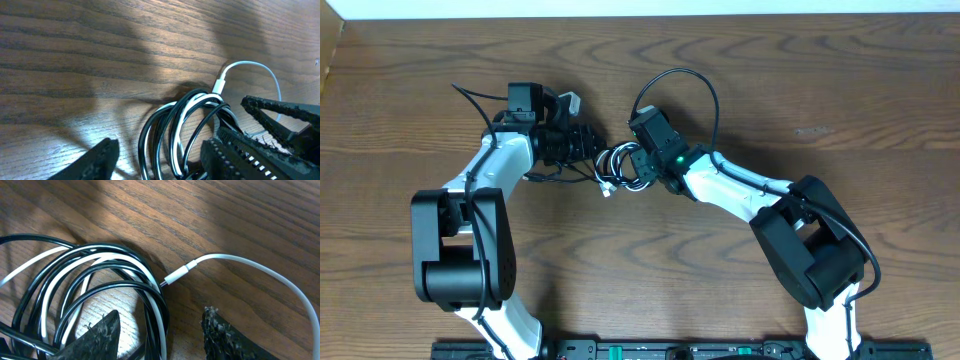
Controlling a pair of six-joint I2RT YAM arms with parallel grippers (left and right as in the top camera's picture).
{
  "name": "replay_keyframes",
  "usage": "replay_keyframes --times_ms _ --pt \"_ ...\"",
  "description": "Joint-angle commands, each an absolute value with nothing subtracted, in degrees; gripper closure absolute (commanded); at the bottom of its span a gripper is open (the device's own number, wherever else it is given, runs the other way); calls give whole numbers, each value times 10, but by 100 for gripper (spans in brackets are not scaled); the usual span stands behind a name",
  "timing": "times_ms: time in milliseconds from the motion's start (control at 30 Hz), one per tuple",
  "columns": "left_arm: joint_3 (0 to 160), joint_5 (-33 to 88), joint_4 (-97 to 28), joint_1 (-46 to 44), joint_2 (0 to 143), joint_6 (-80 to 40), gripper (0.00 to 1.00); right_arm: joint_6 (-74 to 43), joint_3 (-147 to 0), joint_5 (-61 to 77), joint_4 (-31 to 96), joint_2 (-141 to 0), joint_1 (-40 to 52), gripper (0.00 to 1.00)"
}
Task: Untangle cables
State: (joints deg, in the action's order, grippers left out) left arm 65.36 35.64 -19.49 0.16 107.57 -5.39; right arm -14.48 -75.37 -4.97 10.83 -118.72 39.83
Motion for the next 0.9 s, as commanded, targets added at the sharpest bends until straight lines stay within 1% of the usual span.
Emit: replay_keyframes --times_ms 0,67,167,267,367,400,533,600,700,867 --pt "653 354 -196 3 1064 -50 38 -145 -752 -57 107 -1192 403 51" --pt "653 354 -196 3 1064 -50 32 -145 -752 -57 107 -1192 403 51" --pt "653 354 -196 3 1064 -50 30 -145 -752 -56 107 -1192 403 51" --pt "653 354 -196 3 1064 -50 20 -146 -752 -56 107 -1192 403 52" --pt "653 354 -196 3 1064 -50 17 -145 -752 -57 107 -1192 403 52" --pt "653 354 -196 3 1064 -50 13 -145 -752 -56 107 -1192 403 52" --pt "653 354 -196 3 1064 -50 9 -146 -752 -56 107 -1192 403 51" --pt "653 354 -196 3 1064 -50 7 -145 -752 -57 107 -1192 403 47" --pt "653 354 -195 3 1064 -50 5 -145 -752 -57 107 -1192 403 41" --pt "653 354 -195 3 1064 -50 0 -145 -752 -57 107 -1192 403 27"
